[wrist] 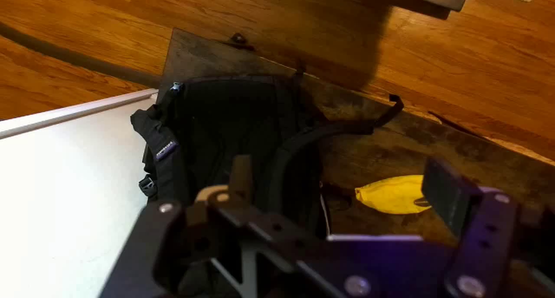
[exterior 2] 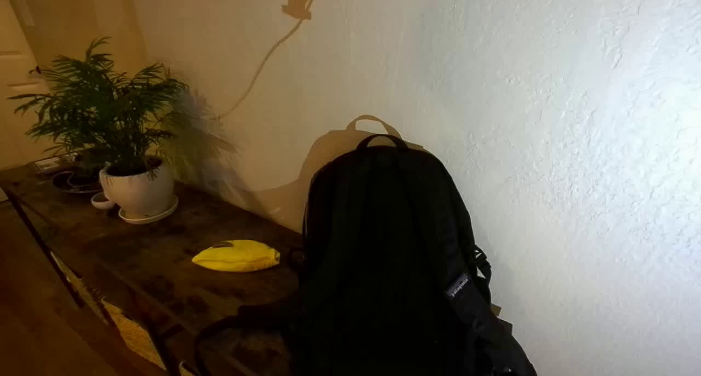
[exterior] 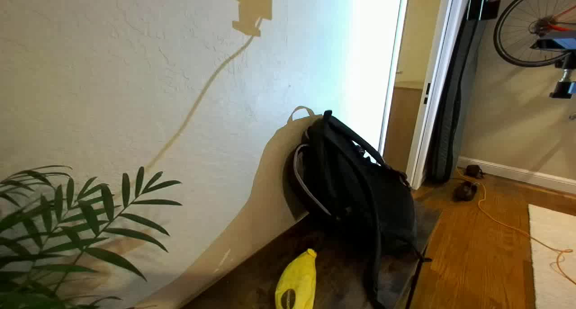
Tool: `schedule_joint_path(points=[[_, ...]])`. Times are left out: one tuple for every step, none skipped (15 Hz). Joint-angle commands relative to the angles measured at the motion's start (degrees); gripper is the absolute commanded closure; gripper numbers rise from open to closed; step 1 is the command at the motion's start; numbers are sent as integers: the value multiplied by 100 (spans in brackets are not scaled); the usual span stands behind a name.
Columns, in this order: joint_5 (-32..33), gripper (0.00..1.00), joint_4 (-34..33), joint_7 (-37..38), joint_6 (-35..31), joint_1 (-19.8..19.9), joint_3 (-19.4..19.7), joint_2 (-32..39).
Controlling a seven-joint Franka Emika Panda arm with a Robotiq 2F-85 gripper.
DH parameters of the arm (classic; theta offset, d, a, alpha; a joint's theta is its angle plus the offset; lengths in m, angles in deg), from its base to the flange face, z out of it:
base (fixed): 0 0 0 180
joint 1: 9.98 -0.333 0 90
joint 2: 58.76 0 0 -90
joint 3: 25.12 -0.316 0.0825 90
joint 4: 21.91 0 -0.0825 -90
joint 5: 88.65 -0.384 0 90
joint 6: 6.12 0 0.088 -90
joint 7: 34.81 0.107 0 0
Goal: Place the banana toy in the black backpack
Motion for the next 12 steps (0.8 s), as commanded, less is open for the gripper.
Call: schedule_joint_path(points=[[-4,0,-13,-3,11,8,-8,5],[-4,0,-13,-3,11,8,-8,5],[-4,0,-13,-3,11,8,-8,5],[-4,0,-13,-3,11,8,-8,5],[-4,0,-13,-3,11,8,-8,5],[-4,0,-13,-3,11,8,-8,5],[-4,0,-13,-3,11,8,-8,5],[-47,0,6,16,-57,12,11,23],[-52,0,21,54,-117,22,17,47],[-36,0,75,144,-254,38,15,67],[-41,0,131,221,-397,46,17,93],[-20,0,182,320,-535,56,5,133]])
